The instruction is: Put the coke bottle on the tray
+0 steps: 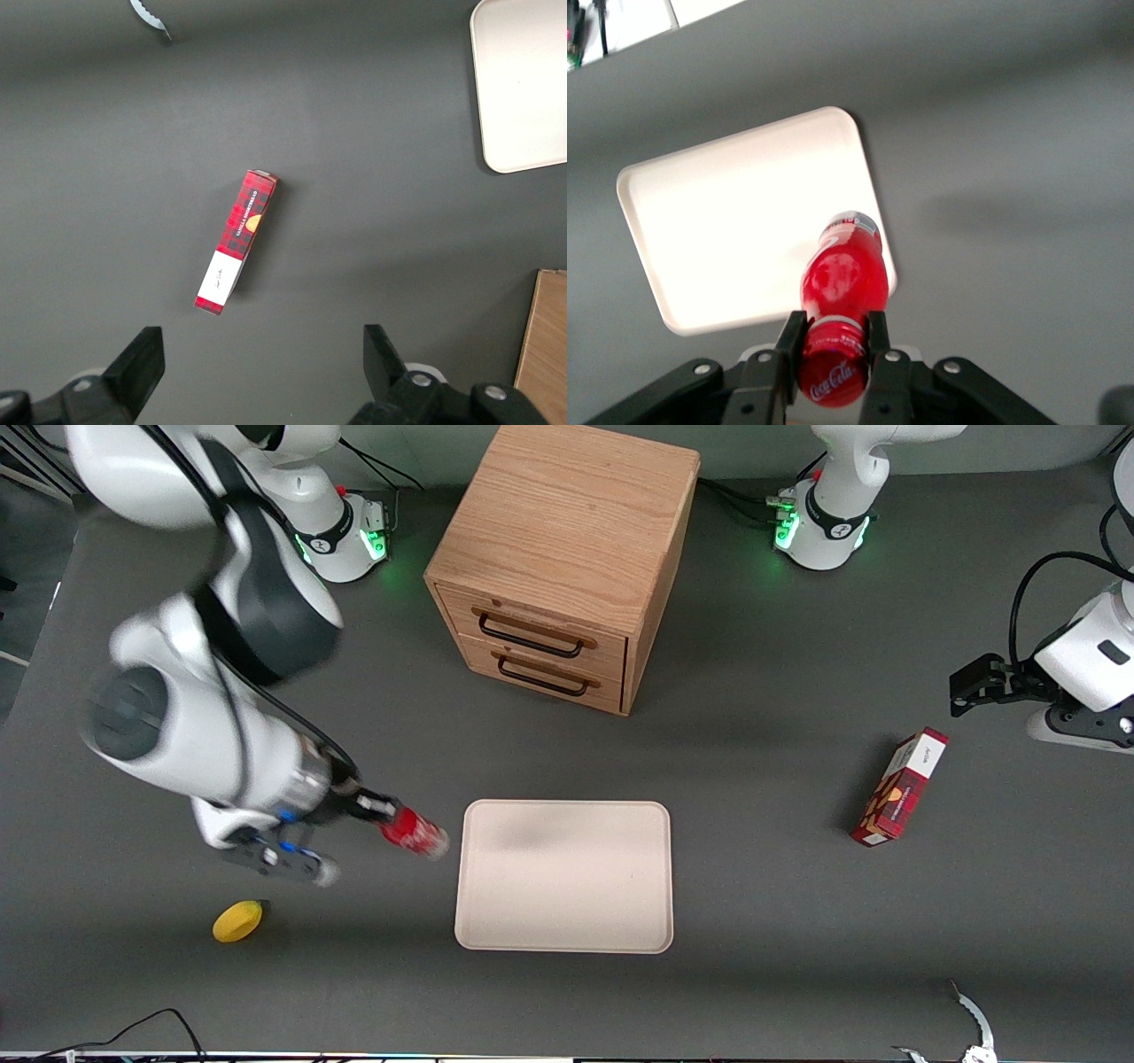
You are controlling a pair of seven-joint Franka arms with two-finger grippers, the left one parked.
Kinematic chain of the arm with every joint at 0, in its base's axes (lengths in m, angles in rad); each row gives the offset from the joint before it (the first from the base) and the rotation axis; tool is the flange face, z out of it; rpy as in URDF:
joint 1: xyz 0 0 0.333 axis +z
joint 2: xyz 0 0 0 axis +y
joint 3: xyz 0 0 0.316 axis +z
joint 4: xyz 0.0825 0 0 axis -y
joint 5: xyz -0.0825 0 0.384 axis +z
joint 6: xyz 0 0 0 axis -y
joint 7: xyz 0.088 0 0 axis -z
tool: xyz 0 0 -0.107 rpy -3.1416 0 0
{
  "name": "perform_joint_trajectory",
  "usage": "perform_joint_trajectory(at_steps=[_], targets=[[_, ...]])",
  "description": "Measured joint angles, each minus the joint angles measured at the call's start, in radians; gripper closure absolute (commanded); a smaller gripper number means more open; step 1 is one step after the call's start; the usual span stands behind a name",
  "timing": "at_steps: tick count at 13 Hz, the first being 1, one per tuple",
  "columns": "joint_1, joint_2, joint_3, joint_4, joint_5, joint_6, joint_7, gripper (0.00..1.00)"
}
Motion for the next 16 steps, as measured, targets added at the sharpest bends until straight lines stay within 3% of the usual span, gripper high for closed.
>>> perform_joint_trajectory(at_steps=[3,7,8,9,10,14,16], targets=[[0.037,0.140,0.000,0.033,-0.063,0.156,0.136,1.00],[0.063,0.217,0.001,0.050,-0.137,0.245,0.239,1.00],[0.067,0.224,0.001,0.051,-0.149,0.249,0.244,0.76],[0.070,0.231,0.001,0.051,-0.158,0.254,0.252,0.06],[0.072,0.238,0.001,0.051,-0.163,0.268,0.261,0.00],[0.072,0.242,0.002,0.069,-0.183,0.278,0.267,0.00],[0.069,0.216,0.017,0.101,-0.190,0.203,0.266,0.00]])
